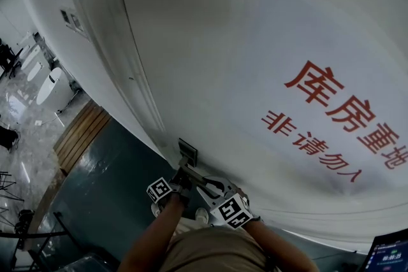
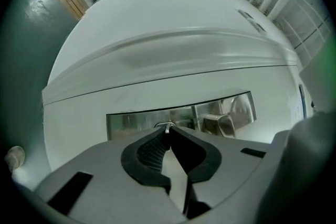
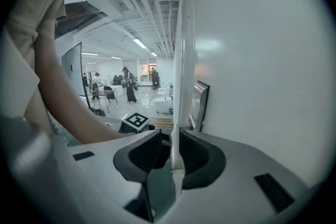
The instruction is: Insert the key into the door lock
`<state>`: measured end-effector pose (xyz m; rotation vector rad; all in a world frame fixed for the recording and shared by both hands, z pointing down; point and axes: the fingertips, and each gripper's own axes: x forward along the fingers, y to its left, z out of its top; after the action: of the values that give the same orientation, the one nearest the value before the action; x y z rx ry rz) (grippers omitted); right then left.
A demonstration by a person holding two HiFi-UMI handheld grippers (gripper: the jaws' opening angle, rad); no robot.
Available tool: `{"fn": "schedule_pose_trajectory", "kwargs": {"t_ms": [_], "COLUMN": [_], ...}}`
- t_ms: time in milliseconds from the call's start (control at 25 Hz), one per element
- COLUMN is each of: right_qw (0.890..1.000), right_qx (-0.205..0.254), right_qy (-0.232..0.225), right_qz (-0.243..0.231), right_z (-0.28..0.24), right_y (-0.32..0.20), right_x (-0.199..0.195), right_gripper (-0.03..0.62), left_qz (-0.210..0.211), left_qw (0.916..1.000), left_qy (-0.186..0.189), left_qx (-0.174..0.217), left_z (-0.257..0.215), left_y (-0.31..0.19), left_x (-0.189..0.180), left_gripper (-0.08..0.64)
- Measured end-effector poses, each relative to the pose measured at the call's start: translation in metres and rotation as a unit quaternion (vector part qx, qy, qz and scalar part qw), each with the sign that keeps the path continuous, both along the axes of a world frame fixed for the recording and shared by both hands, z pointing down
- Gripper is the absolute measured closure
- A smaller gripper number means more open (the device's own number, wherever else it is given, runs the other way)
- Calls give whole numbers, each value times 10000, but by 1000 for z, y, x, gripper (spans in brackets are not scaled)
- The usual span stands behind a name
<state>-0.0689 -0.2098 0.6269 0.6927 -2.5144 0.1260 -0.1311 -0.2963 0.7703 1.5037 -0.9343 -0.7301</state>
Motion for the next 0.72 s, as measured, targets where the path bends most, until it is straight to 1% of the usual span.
{"fn": "schedule_pose_trajectory", "kwargs": {"t_ms": [160,240,320,360,400,440,480,520,560,680,720], "right_qw": [10000,9999,9999,9998,9998,9997,9996,9996,9995,9993,9993], "right_qx": [-11,1,17,28,39,46,47,51,63,95,97], "right_qy": [-49,-66,-75,-87,-108,-126,-136,-138,-138,-177,-199], "right_qz": [40,77,121,148,178,208,236,259,277,300,297], "right_z": [-2,-4,-6,-8,-9,-10,-10,-11,-11,-12,-13], "right_y": [-1,-1,0,1,1,2,2,2,2,0,0], "right_x": [-2,-1,2,3,5,7,9,11,12,11,10], "right_gripper": [483,483,483,483,483,483,483,483,483,483,483], "left_qz": [-54,43,225,339,455,552,608,600,516,18,-90], "left_qw": [9995,9994,9993,9992,9988,9980,9968,9958,9953,9940,9925], "left_qy": [300,316,262,145,-44,-269,-487,-670,-812,-1095,-1214], "left_qx": [55,115,154,169,180,180,166,147,128,87,115], "left_z": [1,0,-3,-2,0,2,5,6,6,-3,-9], "left_y": [0,0,1,2,5,9,13,16,19,28,31], "left_x": [-1,-1,-2,-4,-7,-12,-17,-24,-32,-62,-69], "left_gripper": [526,526,526,522,483,426,390,375,364,360,360]}}
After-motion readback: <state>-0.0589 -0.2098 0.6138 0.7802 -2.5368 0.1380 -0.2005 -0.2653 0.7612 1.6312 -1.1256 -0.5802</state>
